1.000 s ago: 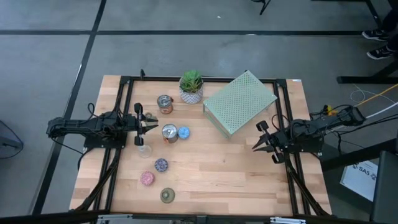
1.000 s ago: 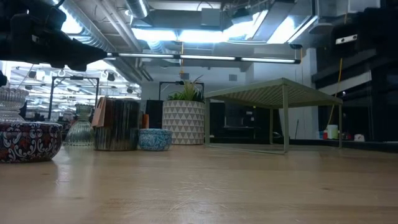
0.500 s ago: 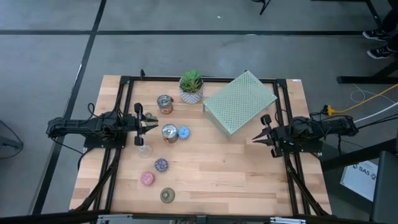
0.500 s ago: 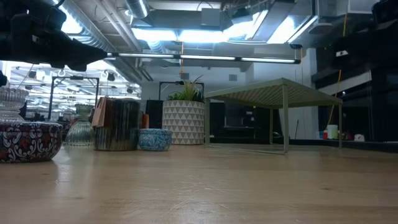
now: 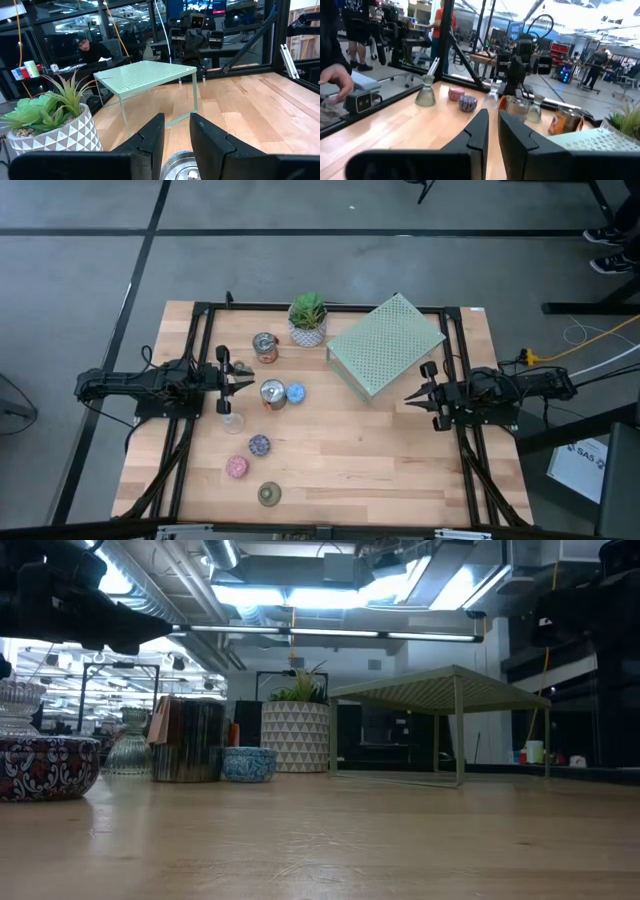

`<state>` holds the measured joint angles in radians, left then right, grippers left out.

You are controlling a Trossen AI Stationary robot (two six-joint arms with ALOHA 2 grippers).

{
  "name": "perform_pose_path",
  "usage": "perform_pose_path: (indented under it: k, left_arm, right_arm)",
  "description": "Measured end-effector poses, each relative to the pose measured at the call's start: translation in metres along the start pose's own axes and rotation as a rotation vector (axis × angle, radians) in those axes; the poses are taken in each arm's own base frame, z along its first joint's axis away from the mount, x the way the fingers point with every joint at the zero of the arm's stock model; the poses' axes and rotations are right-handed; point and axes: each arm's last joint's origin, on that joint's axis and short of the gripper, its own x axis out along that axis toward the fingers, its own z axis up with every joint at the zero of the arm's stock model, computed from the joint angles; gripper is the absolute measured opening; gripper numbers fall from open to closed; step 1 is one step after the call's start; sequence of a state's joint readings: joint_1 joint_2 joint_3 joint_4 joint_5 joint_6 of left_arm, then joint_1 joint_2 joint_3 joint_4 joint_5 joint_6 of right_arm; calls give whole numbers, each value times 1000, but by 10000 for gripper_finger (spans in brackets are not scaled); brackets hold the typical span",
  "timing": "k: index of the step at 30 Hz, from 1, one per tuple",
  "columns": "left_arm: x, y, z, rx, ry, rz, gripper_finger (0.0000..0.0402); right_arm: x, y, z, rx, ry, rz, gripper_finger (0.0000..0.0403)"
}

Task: Pick & Place candle stick holders
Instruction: Put the top silver scented candle on the shelf

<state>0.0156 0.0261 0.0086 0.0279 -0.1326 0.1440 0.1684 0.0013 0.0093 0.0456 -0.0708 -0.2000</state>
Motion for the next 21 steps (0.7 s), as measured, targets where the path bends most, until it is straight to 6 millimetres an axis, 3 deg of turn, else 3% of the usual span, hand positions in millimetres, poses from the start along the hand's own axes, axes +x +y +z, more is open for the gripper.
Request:
perform_pose_path:
  k: [21]
  left_arm:
    - [0, 0, 0, 0, 0, 0, 86]
  right_arm:
    - [0, 1, -2, 2, 20, 12, 43]
